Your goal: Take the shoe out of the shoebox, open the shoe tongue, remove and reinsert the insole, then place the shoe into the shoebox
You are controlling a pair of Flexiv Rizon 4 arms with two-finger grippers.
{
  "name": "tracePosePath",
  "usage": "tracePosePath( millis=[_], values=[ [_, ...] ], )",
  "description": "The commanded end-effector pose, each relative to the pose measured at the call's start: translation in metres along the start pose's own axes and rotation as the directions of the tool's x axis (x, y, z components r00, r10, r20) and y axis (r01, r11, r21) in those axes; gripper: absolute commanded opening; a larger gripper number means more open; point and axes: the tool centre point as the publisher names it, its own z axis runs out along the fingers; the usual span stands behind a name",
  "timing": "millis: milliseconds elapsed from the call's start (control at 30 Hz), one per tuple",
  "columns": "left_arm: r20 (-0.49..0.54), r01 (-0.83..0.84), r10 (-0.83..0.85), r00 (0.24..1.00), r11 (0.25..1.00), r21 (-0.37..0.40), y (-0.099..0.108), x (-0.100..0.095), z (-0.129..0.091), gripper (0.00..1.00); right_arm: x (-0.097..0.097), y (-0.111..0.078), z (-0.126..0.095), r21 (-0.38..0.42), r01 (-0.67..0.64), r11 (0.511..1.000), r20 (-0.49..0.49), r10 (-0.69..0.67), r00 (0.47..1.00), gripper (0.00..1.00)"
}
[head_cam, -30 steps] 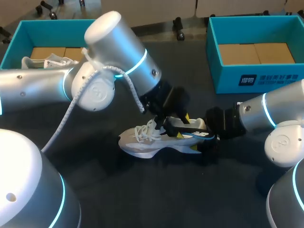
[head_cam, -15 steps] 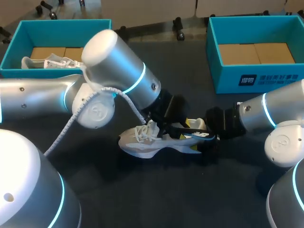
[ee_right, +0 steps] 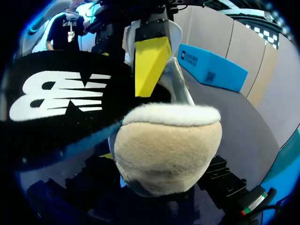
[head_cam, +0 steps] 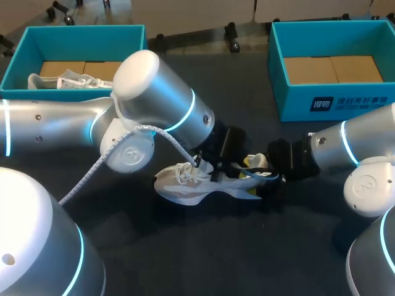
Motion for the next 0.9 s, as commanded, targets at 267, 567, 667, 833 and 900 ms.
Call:
tracePosePath(
  millis=[267, 567, 667, 833, 900],
  values=[
    [-0.001, 0.006, -0.006, 1.0, 1.0, 0.024, -0.006, 0.0, -0.012, 0.0, 0.002, 0.001, 0.002, 0.007, 0.0, 1.0, 0.003, 0.0, 1.0, 0.0],
    [-0.024, 0.034, -0.032, 0.999, 0.994, 0.103, -0.012, 0.009, -0.046, 0.0, 0.002, 0.001, 0.002, 0.007, 0.0, 1.0, 0.003, 0.0, 1.0, 0.0],
    [-0.043, 0.101, -0.096, 0.994, 0.984, 0.144, -0.017, 0.006, -0.054, 0.0, 0.002, 0.001, 0.002, 0.007, 0.0, 1.0, 0.003, 0.0, 1.0, 0.0],
    [-0.07, 0.22, -0.211, 0.975, 0.959, 0.179, -0.035, -0.001, -0.068, 0.0, 0.002, 0.001, 0.002, 0.007, 0.0, 1.0, 0.003, 0.0, 1.0, 0.0],
    [-0.078, 0.262, -0.252, 0.965, 0.947, 0.188, -0.042, -0.003, -0.072, 0.0, 0.002, 0.001, 0.002, 0.007, 0.0, 1.0, 0.003, 0.0, 1.0, 0.0]
  ],
)
